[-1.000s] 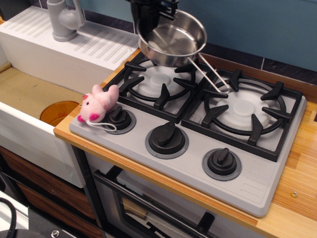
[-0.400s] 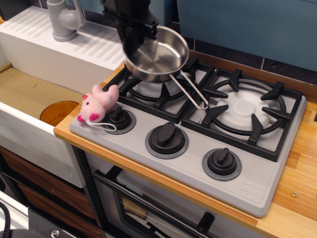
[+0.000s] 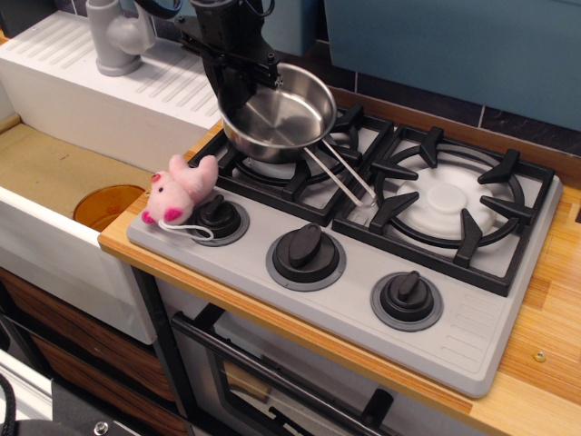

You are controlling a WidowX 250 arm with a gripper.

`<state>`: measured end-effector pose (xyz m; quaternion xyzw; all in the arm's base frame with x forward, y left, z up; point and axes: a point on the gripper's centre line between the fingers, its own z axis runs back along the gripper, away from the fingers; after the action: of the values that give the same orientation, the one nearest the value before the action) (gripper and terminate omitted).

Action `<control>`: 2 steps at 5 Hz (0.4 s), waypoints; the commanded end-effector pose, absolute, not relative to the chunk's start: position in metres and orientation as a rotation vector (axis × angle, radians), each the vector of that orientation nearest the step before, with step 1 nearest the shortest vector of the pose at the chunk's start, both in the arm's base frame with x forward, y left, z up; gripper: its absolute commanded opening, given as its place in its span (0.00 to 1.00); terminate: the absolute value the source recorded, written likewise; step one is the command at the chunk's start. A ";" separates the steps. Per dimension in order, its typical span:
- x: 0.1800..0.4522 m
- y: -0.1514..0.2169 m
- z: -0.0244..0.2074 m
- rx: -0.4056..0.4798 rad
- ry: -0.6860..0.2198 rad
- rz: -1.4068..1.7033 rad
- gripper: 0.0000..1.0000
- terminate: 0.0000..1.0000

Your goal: Put pan on stove and put stuffedpig in pan

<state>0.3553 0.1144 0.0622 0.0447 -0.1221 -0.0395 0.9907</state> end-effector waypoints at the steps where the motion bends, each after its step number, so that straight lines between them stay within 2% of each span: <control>1: 0.358 0.106 0.096 0.104 -0.282 -0.078 1.00 0.00; 2: 0.356 0.099 0.108 0.112 -0.267 -0.072 1.00 0.00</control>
<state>0.3449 0.0987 0.0808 0.0421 -0.0897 -0.0347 0.9945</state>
